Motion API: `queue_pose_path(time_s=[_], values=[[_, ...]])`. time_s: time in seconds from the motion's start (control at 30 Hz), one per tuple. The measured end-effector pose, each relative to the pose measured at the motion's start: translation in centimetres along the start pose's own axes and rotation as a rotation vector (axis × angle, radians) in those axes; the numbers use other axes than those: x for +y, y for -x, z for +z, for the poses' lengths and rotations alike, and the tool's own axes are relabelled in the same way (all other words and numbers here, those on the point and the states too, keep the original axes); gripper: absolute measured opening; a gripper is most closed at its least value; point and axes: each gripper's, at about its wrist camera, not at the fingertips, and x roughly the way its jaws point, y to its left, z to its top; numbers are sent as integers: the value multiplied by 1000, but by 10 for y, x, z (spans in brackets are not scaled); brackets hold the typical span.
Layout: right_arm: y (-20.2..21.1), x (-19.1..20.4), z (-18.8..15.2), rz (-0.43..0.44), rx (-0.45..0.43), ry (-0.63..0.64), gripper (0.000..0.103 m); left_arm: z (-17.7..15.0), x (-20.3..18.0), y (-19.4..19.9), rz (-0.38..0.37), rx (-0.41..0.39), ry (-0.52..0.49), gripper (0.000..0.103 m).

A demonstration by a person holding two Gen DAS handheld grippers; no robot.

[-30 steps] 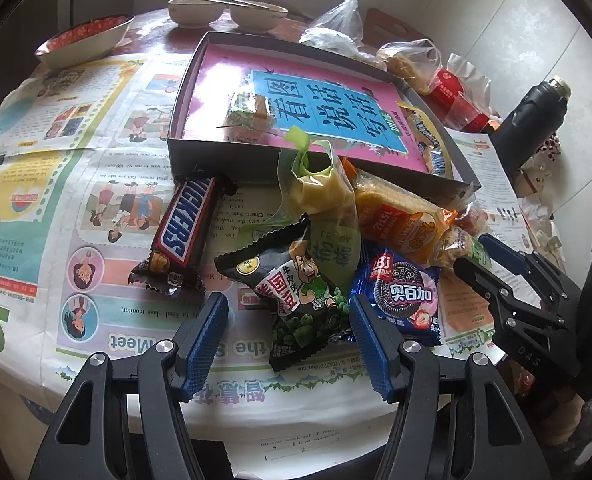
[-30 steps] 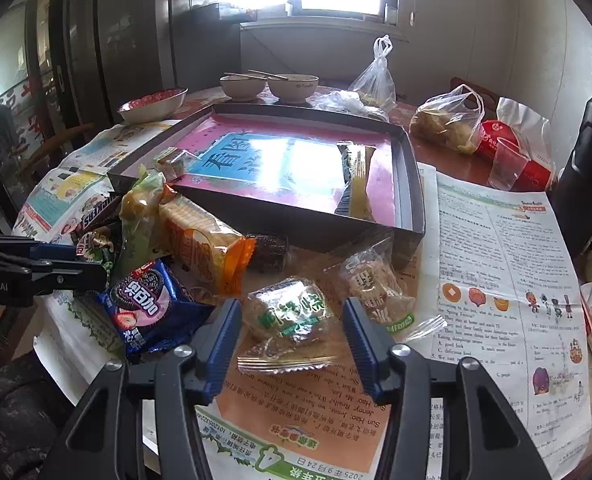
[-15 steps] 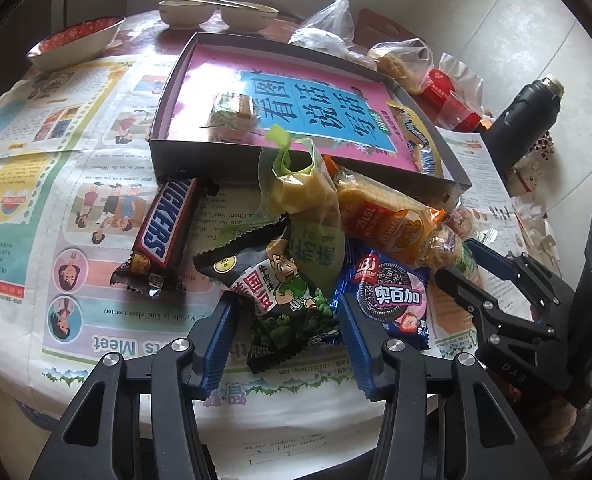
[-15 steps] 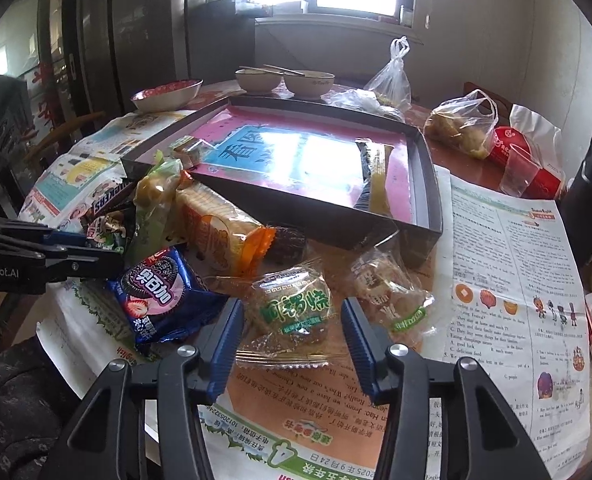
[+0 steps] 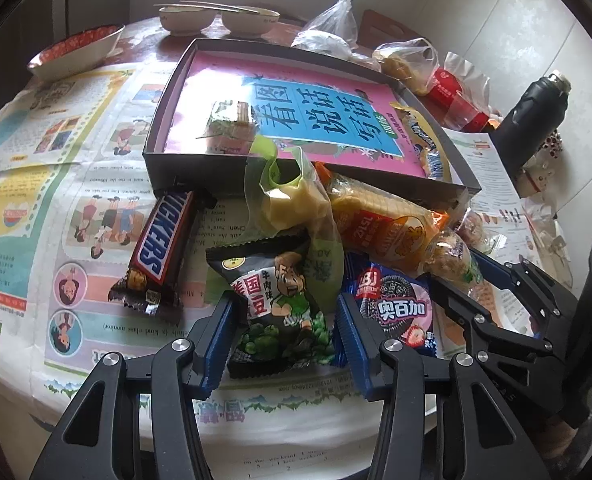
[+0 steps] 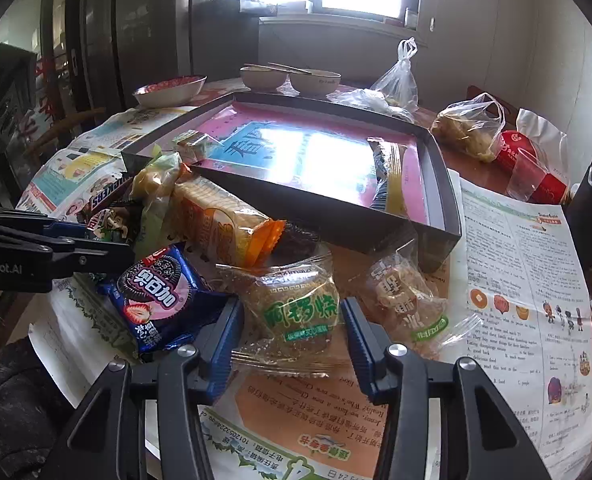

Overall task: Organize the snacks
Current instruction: 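Grasp the dark green peanut bag with the left gripper while the right grasps the clear pastry bag, then lift the peanut bag with the left gripper while the right lifts the pastry bag toward the tray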

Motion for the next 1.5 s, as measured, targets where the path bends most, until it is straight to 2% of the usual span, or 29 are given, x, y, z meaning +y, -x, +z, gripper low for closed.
queue_pose_path(time_s=[0.07,0.3,0.43,0.63,1.5], values=[[0,-2,0,7,-1,-16,49,1,0,-1,27,-11,-12,41],[7,-11,2,41,-19,-82,48,0,2,0,18,-24,-41,34],[13,-13,4,55,-34,-97,48,-2,1,6,-15,-33,-50,34],[21,-17,6,79,-54,-126,48,-1,-1,23,-24,-75,-60,34],[45,-23,19,104,-144,-172,48,16,5,56,-29,-177,-16,34]])
